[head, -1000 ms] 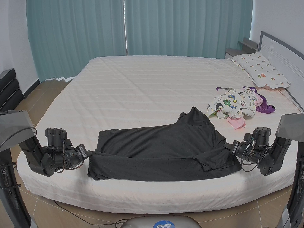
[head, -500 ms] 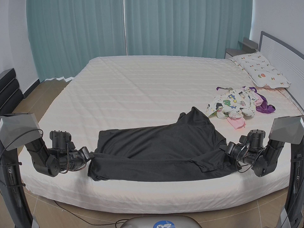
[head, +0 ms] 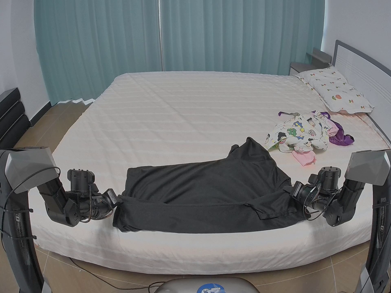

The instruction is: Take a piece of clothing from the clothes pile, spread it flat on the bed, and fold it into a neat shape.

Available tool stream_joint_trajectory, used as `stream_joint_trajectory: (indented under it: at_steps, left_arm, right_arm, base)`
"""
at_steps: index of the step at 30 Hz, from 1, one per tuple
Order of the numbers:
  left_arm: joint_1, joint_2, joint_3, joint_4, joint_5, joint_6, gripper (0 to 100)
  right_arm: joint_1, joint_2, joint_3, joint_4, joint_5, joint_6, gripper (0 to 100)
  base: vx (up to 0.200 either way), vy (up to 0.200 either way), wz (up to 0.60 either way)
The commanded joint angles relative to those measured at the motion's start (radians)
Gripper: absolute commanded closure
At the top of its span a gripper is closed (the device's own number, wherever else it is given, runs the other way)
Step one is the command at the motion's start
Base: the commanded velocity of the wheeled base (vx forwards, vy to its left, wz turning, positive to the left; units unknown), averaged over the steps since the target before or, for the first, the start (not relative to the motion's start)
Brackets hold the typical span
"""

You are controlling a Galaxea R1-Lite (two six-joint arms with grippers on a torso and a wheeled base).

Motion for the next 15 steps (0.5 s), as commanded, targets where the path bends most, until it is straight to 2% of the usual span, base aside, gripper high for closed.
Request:
stream_joint_trajectory:
  at_steps: [1, 6, 15]
  left_arm:
    - [0.001, 0.017, -0.006, -0.005, 0.018, 0.0, 100]
    - [-0.007, 0.031, -0.019, -0.007, 0.063, 0.003, 100]
    - [-0.012, 0.031, -0.019, -0.007, 0.063, 0.003, 100]
  right_arm:
    - [-0.001, 0.015, -0.005, 0.0, -0.019, 0.001, 100]
    - [0.0, 0.041, -0.027, 0.001, -0.043, -0.001, 100]
    - [0.002, 0.047, -0.028, 0.0, -0.043, 0.001, 100]
  base:
    - [0.0, 0.0, 0.0]
    - [0.0, 0.0, 0.0]
    - [0.0, 0.0, 0.0]
